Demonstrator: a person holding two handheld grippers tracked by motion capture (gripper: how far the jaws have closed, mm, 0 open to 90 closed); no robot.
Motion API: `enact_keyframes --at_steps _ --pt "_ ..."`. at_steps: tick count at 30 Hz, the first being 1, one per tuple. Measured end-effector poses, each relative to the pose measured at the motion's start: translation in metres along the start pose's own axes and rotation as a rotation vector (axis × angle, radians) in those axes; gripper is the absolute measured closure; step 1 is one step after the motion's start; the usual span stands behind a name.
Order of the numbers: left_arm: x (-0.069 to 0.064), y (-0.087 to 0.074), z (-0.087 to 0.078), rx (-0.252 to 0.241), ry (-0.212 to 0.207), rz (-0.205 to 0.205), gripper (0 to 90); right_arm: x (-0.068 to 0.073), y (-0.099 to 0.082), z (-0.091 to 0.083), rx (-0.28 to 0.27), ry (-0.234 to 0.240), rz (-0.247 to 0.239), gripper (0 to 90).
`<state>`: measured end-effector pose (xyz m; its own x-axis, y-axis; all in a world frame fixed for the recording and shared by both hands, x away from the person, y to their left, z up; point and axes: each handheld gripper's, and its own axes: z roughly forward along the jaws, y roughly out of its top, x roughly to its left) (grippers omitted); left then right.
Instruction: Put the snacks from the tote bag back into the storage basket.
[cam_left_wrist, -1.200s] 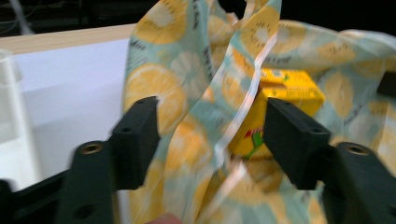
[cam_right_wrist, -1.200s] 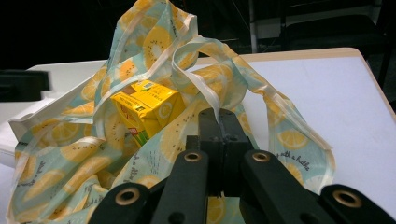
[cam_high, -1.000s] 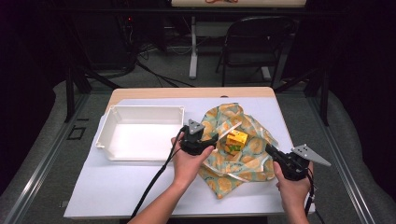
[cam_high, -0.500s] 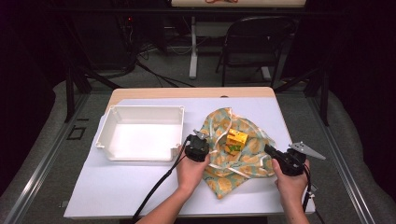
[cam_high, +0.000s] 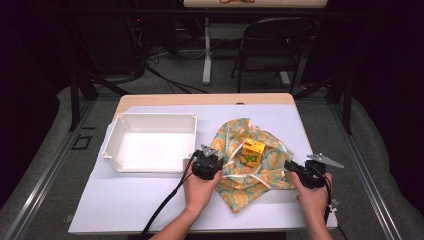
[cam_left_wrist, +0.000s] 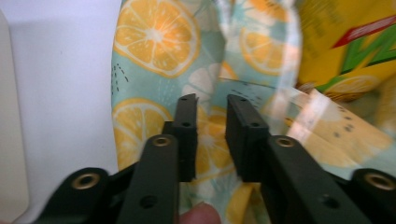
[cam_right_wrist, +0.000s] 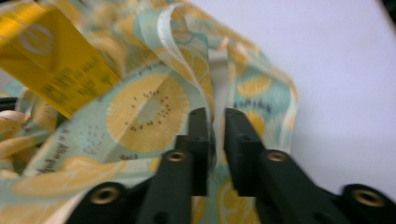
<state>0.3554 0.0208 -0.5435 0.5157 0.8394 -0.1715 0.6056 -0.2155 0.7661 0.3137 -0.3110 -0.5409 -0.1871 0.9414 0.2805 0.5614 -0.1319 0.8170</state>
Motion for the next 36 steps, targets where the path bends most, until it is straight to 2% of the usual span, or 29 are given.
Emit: enact_keyframes --at_steps 4,7,11,15,17,22,27,29,34,36 --pt "-0.001 0.005 -0.017 -0.048 -0.023 0.006 64.9 0.011 0.011 -0.020 -0.097 0.020 -0.057 57.0" --pt "0.000 0.008 -0.028 -0.086 -0.038 0.008 64.0 0.021 0.018 -0.033 -0.169 0.030 -0.105 54.0" --pt "0.002 0.011 -0.040 -0.122 -0.063 0.023 65.3 0.035 0.024 -0.044 -0.225 0.050 -0.156 51.5" --pt "0.010 0.013 -0.052 -0.141 -0.074 0.020 68.5 0.048 0.032 -0.044 -0.222 0.110 -0.185 48.9" --pt "0.015 0.013 -0.059 -0.154 -0.074 0.016 72.0 0.054 0.033 -0.040 -0.214 0.128 -0.202 47.7" --pt "0.031 0.010 -0.074 -0.168 -0.110 -0.002 81.9 0.067 0.035 -0.025 -0.178 0.187 -0.261 42.9" --pt "0.047 0.005 -0.088 -0.183 -0.110 -0.017 86.9 0.071 0.037 -0.006 -0.135 0.213 -0.284 39.2" --pt "0.053 0.003 -0.093 -0.189 -0.108 -0.016 89.7 0.072 0.038 0.003 -0.114 0.216 -0.294 34.9" --pt "0.066 -0.003 -0.104 -0.201 -0.102 -0.017 90.0 0.074 0.041 0.018 -0.086 0.234 -0.295 27.2" --pt "0.071 -0.006 -0.108 -0.203 -0.108 -0.012 86.5 0.073 0.042 0.022 -0.076 0.237 -0.304 26.1"
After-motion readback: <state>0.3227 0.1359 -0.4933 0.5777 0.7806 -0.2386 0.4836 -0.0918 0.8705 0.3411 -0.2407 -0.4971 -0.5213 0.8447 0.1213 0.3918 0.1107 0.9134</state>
